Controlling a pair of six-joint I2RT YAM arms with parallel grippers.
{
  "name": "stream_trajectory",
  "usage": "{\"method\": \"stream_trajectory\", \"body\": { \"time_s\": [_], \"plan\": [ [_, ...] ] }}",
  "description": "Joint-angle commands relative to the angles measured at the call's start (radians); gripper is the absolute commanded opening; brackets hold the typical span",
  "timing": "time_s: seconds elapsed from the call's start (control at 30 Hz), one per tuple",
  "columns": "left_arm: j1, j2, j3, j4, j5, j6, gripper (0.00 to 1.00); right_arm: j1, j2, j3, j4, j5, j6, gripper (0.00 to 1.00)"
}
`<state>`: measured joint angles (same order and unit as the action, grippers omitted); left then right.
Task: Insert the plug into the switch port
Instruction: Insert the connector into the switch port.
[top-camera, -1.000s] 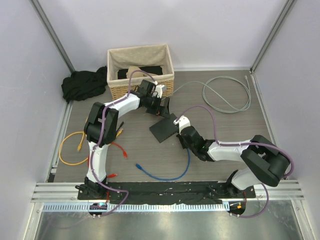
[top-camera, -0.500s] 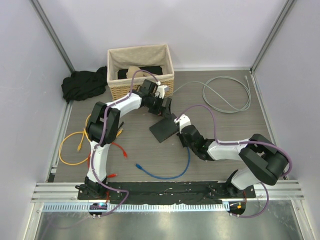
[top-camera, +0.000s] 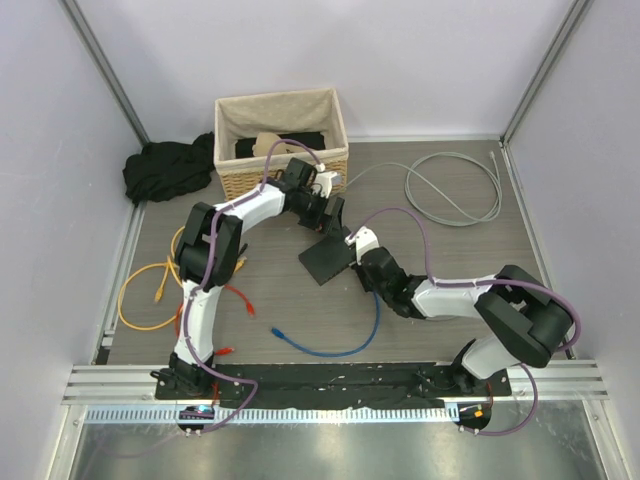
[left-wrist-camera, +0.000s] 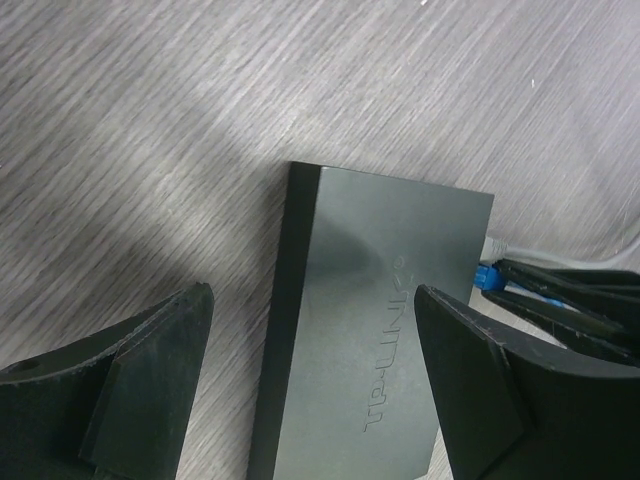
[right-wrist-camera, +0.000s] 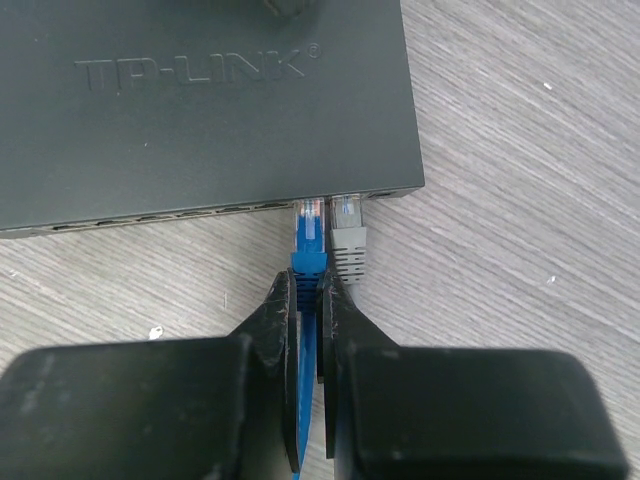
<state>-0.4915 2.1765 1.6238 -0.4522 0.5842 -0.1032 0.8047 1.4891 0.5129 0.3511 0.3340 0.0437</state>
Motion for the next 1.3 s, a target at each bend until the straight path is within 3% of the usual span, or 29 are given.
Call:
{"method": "stream_trajectory", "body": {
  "time_s": [0.0, 0.53, 1.27],
  "plan": [
    [-0.018, 0.048, 0.018, -0.105, 0.034, 0.048, 0.87, -0.002, 0.013, 0.045, 0.062, 0.004, -0.033, 0.01],
    [-0.042, 0.124, 0.113, -0.4, 0.218, 0.289, 0.82, -0.012, 0.028, 0.104, 0.052, -0.064, -0.111, 0.01],
    [-0.136, 0.14, 0.102, -0.565, 0.286, 0.416, 0.79, -0.027, 0.048, 0.268, 0.146, -0.158, -0.159, 0.01]
  ]
}}
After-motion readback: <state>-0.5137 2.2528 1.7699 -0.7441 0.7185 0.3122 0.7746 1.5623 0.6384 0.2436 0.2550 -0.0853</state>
